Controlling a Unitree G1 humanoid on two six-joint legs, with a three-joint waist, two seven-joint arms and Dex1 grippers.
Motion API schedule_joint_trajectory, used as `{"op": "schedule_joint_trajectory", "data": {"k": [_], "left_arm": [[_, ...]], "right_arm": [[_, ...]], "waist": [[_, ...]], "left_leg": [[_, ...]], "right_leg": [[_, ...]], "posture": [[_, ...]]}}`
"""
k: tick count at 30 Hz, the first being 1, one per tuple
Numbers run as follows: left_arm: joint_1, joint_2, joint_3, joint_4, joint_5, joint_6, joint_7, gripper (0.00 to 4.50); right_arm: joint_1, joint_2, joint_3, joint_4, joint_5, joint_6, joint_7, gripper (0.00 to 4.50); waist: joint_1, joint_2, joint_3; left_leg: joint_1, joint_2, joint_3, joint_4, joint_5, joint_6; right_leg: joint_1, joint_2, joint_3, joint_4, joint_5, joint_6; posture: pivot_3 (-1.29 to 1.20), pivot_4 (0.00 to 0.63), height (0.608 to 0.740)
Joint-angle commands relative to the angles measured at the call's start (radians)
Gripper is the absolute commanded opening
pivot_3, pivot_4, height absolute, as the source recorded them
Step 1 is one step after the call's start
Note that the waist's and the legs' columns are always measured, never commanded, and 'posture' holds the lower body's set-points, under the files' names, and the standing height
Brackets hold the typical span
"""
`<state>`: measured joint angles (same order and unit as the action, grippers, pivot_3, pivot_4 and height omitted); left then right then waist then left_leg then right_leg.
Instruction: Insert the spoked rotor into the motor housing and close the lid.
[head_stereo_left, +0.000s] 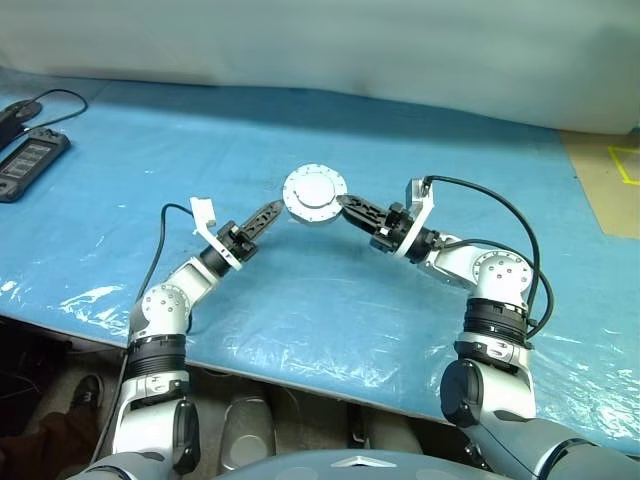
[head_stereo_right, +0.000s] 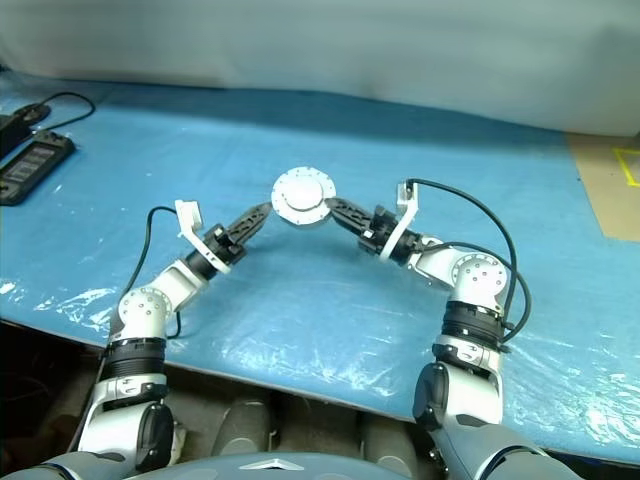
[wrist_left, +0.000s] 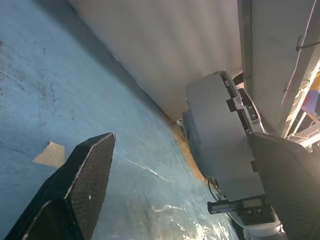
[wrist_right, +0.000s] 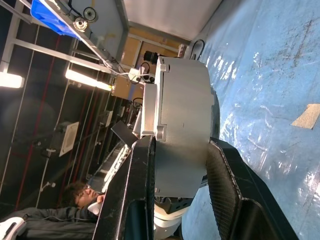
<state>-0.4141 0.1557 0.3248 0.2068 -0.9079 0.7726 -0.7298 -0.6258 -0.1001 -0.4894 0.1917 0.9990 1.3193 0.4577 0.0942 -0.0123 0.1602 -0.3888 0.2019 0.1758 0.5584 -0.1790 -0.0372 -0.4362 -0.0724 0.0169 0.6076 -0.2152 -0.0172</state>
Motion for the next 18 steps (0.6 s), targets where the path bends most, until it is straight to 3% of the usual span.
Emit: {"op": "schedule_joint_trajectory", "data": {"k": [1, 18], "left_arm": [[-0.011, -0.005, -0.036, -0.095, -0.049, 0.038, -0.029, 4.48], [0.085, 0.089, -0.105, -0.131, 0.040, -0.014, -0.084, 4.48]], "right_arm": [[-0.033, 0.002, 0.045, 0.002, 0.015, -0.005, 0.005, 1.15], [-0.108, -0.039, 0.049, 0.175, -0.024, -0.077, 0.017, 1.15]], "waist": [[0.000, 0.000, 0.000], [-0.001, 0.000, 0.000]], "left_leg": [[0.000, 0.000, 0.000, 0.000, 0.000, 0.000], [-0.001, 0.001, -0.001, 0.002, 0.000, 0.000]], "right_leg": [[0.000, 0.000, 0.000, 0.000, 0.000, 0.000], [0.000, 0.001, -0.001, 0.001, 0.000, 0.000]], "posture": [[0.00, 0.150, 0.740], [0.00, 0.150, 0.740]]}}
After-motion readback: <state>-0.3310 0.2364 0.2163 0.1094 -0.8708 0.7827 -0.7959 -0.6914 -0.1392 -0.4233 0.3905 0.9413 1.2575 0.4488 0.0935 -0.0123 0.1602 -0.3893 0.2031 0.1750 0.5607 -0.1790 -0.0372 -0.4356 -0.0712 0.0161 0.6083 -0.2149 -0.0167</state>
